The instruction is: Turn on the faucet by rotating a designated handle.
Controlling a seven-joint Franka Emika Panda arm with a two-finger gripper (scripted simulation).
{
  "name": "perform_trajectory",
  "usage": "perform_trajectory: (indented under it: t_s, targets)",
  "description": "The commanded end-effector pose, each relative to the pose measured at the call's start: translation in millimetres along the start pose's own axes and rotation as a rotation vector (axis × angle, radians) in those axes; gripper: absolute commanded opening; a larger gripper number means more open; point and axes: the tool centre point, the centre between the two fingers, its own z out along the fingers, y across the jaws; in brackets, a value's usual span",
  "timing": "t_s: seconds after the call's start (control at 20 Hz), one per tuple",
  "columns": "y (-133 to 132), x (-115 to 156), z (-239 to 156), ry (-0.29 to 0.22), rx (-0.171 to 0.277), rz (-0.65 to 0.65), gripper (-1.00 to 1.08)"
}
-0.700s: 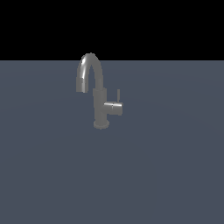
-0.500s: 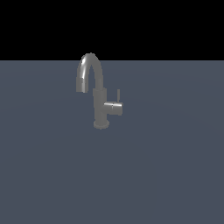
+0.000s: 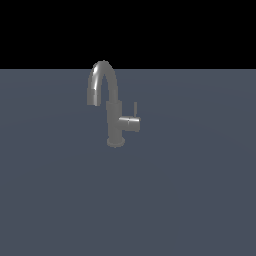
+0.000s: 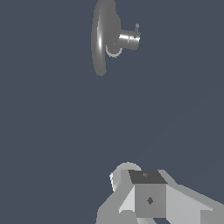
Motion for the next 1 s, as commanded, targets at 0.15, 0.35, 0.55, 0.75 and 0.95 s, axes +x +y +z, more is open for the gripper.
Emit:
perform_trajectory:
  t_s: [0.15,0.35,0.55,0.75,0.95]
  targets:
    - [-2.2,23.1,2.9,-0.048,0.064,0.064,-1.00]
    - [-3.3,46.3,6.7,-0.097,0.128,0.128,-1.00]
    - [-3.0,71.3,11.9,-0.149,0.198,0.197,-1.00]
    - [-1.4,96.7,18.7,-0.203,0.271,0.268,-1.00]
    - [1.7,122.4,27.1,-0.259,0.347,0.342,-1.00]
